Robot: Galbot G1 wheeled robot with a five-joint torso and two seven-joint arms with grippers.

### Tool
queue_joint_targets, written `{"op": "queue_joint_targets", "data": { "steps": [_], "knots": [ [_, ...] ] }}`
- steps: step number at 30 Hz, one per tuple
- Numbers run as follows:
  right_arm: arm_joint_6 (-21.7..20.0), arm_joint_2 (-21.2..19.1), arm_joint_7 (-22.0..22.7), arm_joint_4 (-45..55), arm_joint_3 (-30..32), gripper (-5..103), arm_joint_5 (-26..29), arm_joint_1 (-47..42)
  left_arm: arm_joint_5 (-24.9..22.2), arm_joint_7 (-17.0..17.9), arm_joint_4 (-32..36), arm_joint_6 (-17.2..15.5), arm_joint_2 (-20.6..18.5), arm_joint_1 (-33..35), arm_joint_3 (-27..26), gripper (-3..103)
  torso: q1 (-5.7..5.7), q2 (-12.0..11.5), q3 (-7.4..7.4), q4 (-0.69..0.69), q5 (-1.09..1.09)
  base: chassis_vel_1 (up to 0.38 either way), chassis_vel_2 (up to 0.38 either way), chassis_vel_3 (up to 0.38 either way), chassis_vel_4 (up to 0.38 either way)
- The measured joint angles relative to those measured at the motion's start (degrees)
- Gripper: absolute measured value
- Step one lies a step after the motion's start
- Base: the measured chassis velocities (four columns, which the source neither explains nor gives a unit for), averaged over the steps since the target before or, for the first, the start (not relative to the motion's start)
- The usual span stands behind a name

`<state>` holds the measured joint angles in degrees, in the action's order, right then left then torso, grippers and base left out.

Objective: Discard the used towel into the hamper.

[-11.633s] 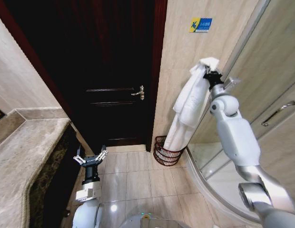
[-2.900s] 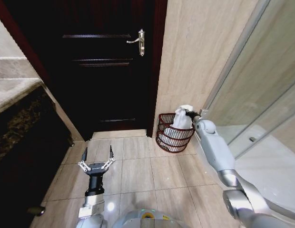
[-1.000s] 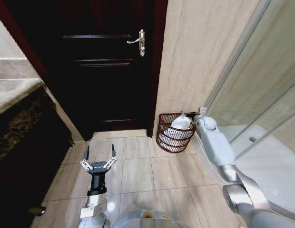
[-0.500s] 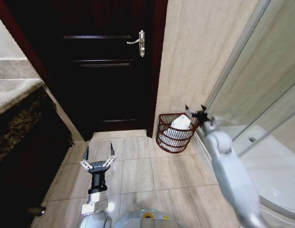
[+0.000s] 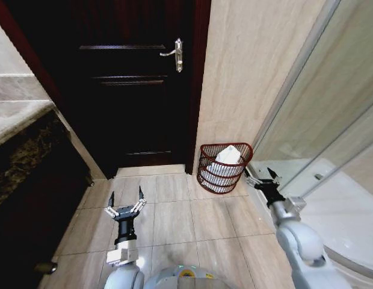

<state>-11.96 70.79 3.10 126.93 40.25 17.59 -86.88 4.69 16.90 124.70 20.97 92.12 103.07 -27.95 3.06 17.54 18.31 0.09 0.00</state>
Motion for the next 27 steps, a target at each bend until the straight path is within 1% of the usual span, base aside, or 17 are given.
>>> {"op": "queue_joint_targets", "data": {
  "steps": [2, 3, 7, 13, 14, 16, 18, 21, 27],
  "knots": [
    [1.06, 2.04, 0.06, 1.13, -1.14, 100, -2.6, -1.65, 0.07, -0.01, -1.26, -0.54, -0.02, -1.28, -0.03, 100, 0.0, 0.0, 0.0, 0.0, 0.0, -0.019, 0.026, 0.023, -0.025],
    [1.06, 2.04, 0.06, 1.13, -1.14, 100, -2.6, -1.65, 0.07, -0.01, -1.26, -0.54, -0.02, -1.28, -0.03, 100, 0.0, 0.0, 0.0, 0.0, 0.0, -0.038, 0.052, 0.046, -0.049],
    [2.57, 4.32, 0.25, 0.62, -2.34, 100, -5.82, -1.46, 0.21, -0.52, -3.81, -0.78, -0.69, -3.44, 0.48, 100, 0.0, 0.0, 0.01, 0.0, 0.0, -0.089, 0.099, 0.097, -0.098],
    [2.69, 4.95, 0.39, -0.29, -2.76, 100, -6.63, -0.18, 0.24, -1.69, -4.73, -1.35, -0.87, -5.06, 0.29, 100, 0.02, 0.0, 0.02, 0.0, 0.0, -0.175, 0.161, 0.167, -0.175],
    [2.38, 4.93, 0.55, -0.54, -2.94, 100, -6.67, 0.58, -0.03, -2.99, -4.55, -2.11, -0.72, -5.41, 0.02, 100, 0.03, 0.0, 0.03, 0.0, 0.0, -0.151, 0.142, 0.163, -0.15],
    [1.59, 4.63, 1.12, -0.79, -3.38, 100, -6.73, 1.57, -0.25, -3.68, -4.45, -2.48, -0.57, -6.03, -0.27, 100, 0.03, 0.0, 0.03, 0.0, 0.0, -0.147, 0.163, 0.151, -0.144],
    [1.18, 4.45, 1.47, -0.91, -3.61, 100, -6.75, 1.96, -0.31, -3.72, -4.45, -2.53, -0.55, -6.24, -0.33, 100, 0.03, -0.01, 0.03, 0.0, 0.0, -0.142, 0.142, 0.139, -0.137],
    [-1.46, 3.36, 3.18, -1.01, -4.5, 100, -6.58, 3.73, -0.5, -3.73, -4.45, -2.79, -0.13, -6.81, -0.34, 100, 0.04, -0.01, 0.03, 0.0, 0.01, -0.084, 0.083, 0.095, -0.078],
    [-3.57, 1.81, 3.77, -2.46, -4.84, 100, -5.13, 7.08, -0.5, -3.44, -4.11, -2.84, 0.01, -6.72, -0.13, 100, 0.02, 0.0, 0.01, 0.0, 0.01, -0.024, 0.016, 0.012, -0.017]
  ]
}}
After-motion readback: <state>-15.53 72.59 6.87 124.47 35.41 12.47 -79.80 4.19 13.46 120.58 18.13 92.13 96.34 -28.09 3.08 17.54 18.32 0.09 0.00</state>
